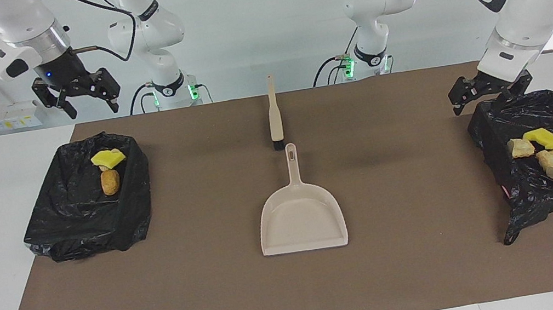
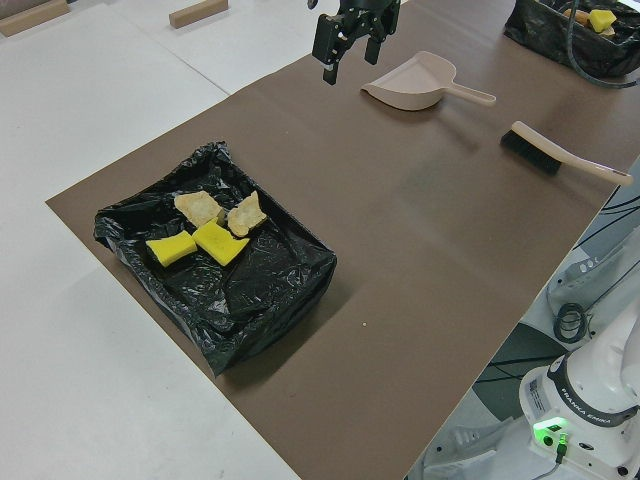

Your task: Sweep and dump trash in bin

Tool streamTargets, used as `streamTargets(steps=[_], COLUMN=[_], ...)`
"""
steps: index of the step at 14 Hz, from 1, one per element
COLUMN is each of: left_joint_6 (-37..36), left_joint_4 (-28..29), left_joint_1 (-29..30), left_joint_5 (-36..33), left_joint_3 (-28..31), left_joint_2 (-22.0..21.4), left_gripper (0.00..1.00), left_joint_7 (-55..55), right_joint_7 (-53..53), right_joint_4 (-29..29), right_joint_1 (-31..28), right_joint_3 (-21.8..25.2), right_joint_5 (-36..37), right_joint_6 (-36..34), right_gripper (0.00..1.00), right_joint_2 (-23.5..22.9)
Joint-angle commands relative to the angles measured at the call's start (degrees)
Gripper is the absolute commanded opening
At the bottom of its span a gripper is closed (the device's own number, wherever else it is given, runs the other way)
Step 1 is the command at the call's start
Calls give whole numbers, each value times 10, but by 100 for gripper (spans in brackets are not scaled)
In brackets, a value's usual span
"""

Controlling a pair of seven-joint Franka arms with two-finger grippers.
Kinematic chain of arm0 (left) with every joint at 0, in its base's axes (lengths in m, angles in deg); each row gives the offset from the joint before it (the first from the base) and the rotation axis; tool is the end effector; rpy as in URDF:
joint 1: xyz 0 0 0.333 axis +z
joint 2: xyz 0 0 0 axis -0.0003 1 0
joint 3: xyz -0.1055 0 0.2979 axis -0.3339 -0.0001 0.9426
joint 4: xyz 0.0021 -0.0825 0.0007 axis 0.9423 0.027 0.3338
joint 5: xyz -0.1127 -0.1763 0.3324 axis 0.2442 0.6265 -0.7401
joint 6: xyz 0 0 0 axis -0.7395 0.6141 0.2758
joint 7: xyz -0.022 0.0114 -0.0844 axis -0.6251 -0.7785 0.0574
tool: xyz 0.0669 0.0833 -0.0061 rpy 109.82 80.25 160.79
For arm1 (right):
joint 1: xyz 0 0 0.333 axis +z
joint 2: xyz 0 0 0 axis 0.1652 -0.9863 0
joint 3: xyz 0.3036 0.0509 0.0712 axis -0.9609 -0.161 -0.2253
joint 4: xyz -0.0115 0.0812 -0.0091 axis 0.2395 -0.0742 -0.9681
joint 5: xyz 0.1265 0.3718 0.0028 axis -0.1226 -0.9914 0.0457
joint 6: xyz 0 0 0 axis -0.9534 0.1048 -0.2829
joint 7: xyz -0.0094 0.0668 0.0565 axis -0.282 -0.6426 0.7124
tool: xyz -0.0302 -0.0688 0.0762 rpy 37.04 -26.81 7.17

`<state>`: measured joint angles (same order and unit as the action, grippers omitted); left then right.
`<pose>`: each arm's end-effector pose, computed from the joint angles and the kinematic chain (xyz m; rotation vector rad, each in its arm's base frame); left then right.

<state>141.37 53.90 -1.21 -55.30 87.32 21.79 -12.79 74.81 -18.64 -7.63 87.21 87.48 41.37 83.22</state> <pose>0.5713 -0.0208 0.5865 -3.1112 0.2281 0.0161 0.5138 -0.0175 0.6515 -3.1275 0.0764 0.0085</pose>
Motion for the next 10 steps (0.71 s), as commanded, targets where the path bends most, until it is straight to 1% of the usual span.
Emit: streamTargets(steps=[1, 4, 7, 10], left_joint_6=[-2, 0, 6, 5], left_joint_4=[47, 60, 40, 38], left_joint_1=[-2, -16, -10, -9], left_joint_5=[1, -2, 8, 14], left_joint_3=[-9, -10, -10, -9], left_joint_2=[-38, -47, -37, -36], left_gripper=[100, 100, 100, 100], left_joint_7=[-10, -10, -3, -10], right_joint_7=[-4, -5, -4, -5], right_joint_4=[-11, -11, -11, -12], right_joint_1=[2, 1, 1, -2], right_joint_3=[3, 3, 4, 4], right_joint_5=[3, 1, 3, 4], right_joint_6=[2, 2, 1, -5], right_gripper=[100, 100, 100, 100], right_joint_2=[9, 9, 10, 12])
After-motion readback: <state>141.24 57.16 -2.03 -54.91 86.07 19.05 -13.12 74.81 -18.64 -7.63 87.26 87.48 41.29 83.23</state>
